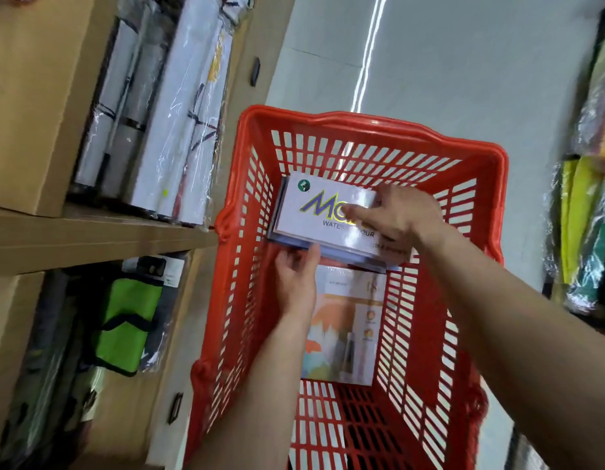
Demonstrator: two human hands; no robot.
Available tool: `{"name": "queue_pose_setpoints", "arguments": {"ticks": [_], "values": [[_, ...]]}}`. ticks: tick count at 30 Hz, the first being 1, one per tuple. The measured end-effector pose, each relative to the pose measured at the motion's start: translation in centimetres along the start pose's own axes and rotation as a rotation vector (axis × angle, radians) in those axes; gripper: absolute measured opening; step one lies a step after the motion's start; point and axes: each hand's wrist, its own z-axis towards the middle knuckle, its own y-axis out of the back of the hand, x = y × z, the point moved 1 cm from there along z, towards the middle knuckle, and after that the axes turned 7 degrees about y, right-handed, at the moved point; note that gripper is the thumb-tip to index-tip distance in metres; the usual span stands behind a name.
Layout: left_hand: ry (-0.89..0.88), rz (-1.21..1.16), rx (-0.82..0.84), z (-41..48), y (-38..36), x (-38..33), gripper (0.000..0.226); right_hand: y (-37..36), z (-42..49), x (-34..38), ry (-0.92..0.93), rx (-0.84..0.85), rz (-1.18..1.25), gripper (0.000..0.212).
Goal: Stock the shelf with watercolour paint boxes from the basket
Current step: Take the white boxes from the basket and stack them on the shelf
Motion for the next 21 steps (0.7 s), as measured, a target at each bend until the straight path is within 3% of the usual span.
{"name": "queue_pose_setpoints", "arguments": {"ticks": [7, 14, 21], "values": [[-0.106, -0.009, 0.069, -0.2, -1.4, 0.6, 0.100, 0.4, 2.5, 0.6, 0.048, 0.145, 0.015, 0.082], [-0.081, -0.051, 0.058, -0.3, -2.1, 1.1, 0.066, -1.9, 1.0, 0.7, 0.089, 0.166, 0.090, 0.105], [-0.119, -0.122, 0.028, -0.5, -3.1, 2.2, 0.065, -2.1, 2.3, 0.1, 0.079, 0.288, 0.326, 0.106]]}}
